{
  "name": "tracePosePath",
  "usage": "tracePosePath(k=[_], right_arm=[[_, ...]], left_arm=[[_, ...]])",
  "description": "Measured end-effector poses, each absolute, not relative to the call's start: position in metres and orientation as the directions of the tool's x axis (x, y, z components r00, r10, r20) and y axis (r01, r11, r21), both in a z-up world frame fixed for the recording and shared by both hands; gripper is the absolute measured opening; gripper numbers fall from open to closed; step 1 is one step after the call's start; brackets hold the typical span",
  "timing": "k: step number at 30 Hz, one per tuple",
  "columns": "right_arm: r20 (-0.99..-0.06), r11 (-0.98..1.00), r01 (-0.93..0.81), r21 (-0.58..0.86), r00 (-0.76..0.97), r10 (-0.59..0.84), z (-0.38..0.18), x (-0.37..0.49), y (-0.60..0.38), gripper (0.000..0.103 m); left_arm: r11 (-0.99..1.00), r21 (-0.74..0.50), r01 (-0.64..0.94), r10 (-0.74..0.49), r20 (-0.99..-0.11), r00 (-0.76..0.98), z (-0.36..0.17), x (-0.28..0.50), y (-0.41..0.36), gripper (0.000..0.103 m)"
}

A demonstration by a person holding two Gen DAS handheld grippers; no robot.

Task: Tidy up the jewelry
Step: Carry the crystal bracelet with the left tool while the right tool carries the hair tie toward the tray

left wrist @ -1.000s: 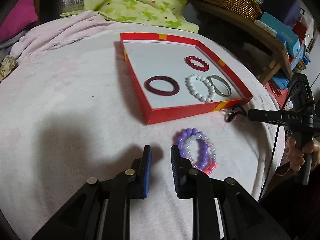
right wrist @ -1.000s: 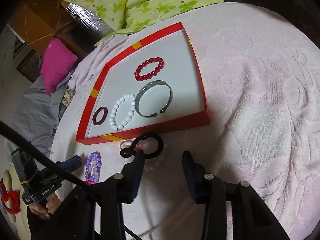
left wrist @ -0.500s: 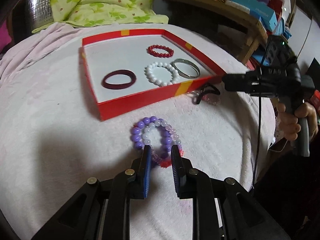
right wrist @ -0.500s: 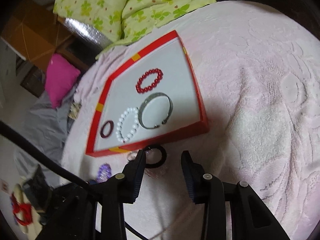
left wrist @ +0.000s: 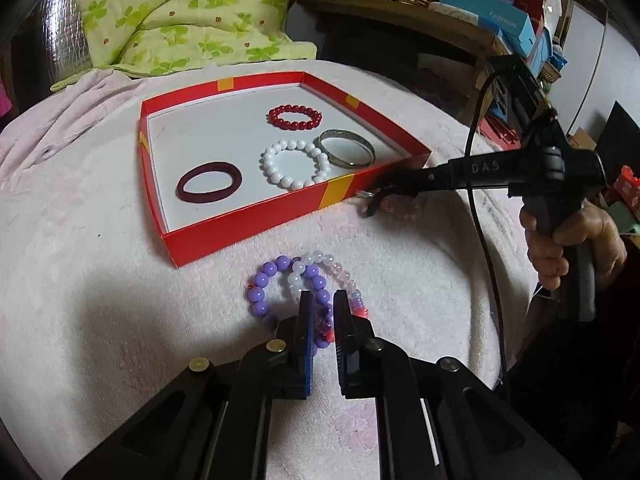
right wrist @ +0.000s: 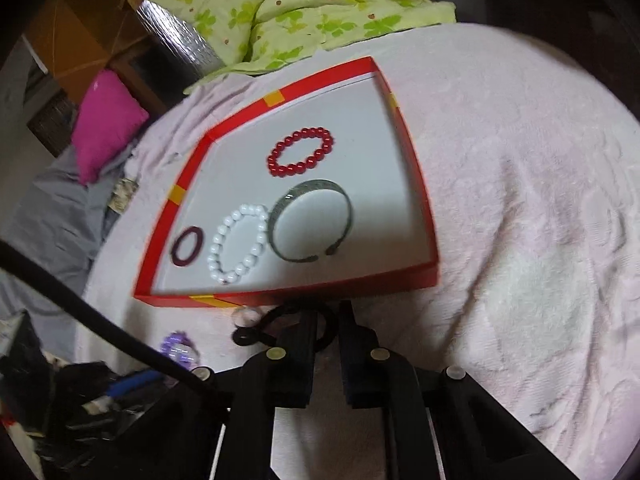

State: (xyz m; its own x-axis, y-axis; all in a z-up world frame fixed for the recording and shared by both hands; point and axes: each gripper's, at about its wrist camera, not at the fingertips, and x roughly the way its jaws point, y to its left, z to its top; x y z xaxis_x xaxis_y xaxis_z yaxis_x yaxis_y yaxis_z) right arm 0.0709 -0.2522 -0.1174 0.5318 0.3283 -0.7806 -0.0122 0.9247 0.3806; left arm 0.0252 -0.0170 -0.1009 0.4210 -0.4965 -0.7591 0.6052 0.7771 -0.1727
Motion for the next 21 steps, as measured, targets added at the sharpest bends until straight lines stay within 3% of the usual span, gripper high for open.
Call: tracePosePath(k=[7, 12, 16, 21], right_arm=[[-0.732, 0.914, -0.014, 0.406, 0.593, 0.334, -0.097, 0.055, -0.268, 0.007], [-0.709, 0.896, 0.018, 0.444, 0.618, 0.339, -0.090, 0.046, -0.289, 0.007], [-0.707, 0.875, 0.066, 0.480, 0.619, 0.342, -0.092, 0.043, -0.307, 0.007], [-0.721, 0.853, 0.081, 0.515, 0.579, 0.380, -0.101, 0.046, -0.312, 0.008]], left_arm=[[0.754, -0.186, 0.630, -0.535, -0.730, 0.425, -0.093, 0.021, -0.019, 0.009], [0.803, -0.155, 0.575, -0.476, -0.748, 0.463, -0.095, 0.028, -0.011, 0.009], [0.817, -0.144, 0.559, -0.449, -0.767, 0.458, -0.101, 0.032, -0.010, 0.021], [0.802, -0.146, 0.580, -0.452, -0.783, 0.427, -0.107, 0.032, -0.020, 0.021]])
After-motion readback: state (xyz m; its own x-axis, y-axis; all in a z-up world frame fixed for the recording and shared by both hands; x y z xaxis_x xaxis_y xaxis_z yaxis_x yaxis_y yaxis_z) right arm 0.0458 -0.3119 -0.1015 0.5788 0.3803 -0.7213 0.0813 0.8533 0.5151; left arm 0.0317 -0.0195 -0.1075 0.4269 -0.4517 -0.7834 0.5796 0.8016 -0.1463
